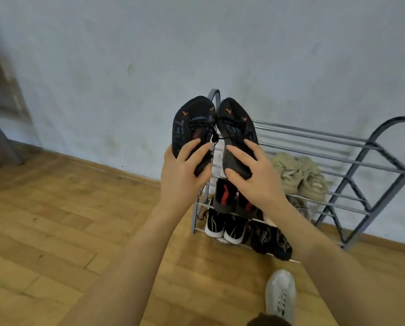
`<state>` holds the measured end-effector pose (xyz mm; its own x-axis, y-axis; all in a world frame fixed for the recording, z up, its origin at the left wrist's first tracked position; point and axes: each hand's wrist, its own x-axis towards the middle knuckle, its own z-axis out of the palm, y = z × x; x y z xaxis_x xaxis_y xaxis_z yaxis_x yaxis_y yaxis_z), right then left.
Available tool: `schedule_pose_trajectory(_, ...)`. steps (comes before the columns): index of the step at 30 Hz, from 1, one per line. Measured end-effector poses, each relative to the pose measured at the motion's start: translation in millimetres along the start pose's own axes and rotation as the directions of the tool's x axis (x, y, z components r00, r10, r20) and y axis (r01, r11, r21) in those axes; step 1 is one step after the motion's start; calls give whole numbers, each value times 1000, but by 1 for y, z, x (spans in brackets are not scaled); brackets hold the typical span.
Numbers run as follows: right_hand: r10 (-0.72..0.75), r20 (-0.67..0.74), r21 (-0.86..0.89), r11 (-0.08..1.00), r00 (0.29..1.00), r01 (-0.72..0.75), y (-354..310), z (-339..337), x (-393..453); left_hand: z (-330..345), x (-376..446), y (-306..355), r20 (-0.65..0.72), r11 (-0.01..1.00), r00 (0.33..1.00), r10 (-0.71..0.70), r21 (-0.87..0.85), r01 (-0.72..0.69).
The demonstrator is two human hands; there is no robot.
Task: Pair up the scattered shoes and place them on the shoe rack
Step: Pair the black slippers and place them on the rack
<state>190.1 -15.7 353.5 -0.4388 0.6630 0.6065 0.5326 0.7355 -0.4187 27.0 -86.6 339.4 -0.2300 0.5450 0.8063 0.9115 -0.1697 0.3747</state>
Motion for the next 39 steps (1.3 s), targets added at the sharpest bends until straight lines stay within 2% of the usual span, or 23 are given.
schedule_pose_trajectory(8,117,-95,-54,991,989,-123,58,-24,56,73,69,10,55,992,994,94,-95,-88)
schedule_pose_trajectory(12,186,-128,-79,977,974,-197,86,-18,87,111,99,7,119,990,990,79,-125,-64)
schedule_pose_trajectory(20,278,-97,-140,947,956,-289,135,6,133,168,145,-15,312,995,949,43,-104,-10)
schedule_pose_trajectory(24,304,-56,-204,929,951,-309,148,19,134,181,149,-31,486,995,873,33,-97,16)
schedule_pose_trajectory(29,279,-175,-294,900,944,-321,145,26,120,180,141,-37,487,997,873,5,-70,33)
schedule_pose_trajectory(34,263,-187,-127,949,947,-289,141,26,119,182,138,-32,417,972,908,33,-225,69)
schedule_pose_trajectory(39,253,-213,-94,956,944,-278,148,21,125,189,141,-25,397,967,916,61,-252,45)
